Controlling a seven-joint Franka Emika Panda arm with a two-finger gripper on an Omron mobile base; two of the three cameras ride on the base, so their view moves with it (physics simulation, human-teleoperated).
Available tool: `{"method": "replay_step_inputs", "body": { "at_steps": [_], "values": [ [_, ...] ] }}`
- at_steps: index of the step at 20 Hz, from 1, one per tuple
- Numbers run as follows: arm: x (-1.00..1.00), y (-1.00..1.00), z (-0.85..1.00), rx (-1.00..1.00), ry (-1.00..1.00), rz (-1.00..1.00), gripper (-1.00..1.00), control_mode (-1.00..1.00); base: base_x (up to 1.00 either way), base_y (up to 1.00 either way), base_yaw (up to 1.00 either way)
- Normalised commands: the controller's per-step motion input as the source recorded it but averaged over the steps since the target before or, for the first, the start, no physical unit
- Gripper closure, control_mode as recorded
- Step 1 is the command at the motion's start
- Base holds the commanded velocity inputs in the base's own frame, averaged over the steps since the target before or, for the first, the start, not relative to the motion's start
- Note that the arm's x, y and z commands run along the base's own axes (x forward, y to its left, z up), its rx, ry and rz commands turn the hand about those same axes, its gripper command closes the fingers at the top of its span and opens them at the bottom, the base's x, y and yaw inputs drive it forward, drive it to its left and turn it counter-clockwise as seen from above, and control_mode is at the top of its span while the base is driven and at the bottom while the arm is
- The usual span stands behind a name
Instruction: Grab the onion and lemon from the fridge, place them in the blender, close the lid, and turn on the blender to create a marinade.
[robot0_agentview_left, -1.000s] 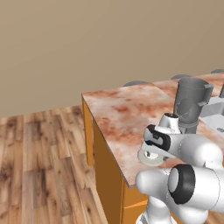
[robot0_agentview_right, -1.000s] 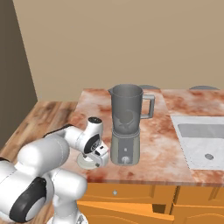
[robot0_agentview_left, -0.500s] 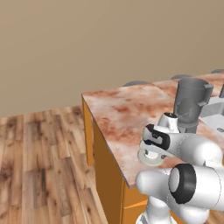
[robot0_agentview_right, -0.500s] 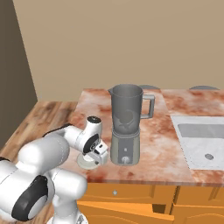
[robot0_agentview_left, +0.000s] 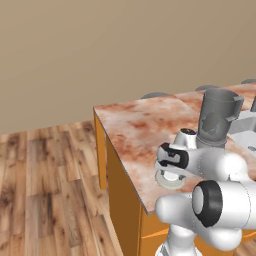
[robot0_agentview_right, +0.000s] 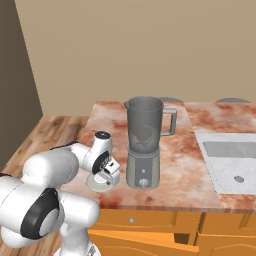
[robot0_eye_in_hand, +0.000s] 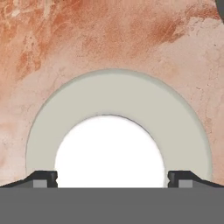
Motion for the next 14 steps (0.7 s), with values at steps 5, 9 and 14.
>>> {"method": "replay_step_inputs", "body": {
  "at_steps": [5, 9, 14],
  "values": [
    [-0.22, 0.01, -0.68, 0.0, -0.04, 0.0, -1.0, -1.0, 0.0, 0.0, 0.0],
    [-0.26, 0.21, -0.69, 0.0, -0.06, 0.0, -1.0, -1.0, 0.0, 0.0, 0.0],
    [-0.3, 0.29, -0.81, -0.01, -0.04, 0.0, 1.0, -1.0, 0.0, 0.0, 0.0]
  ]
}}
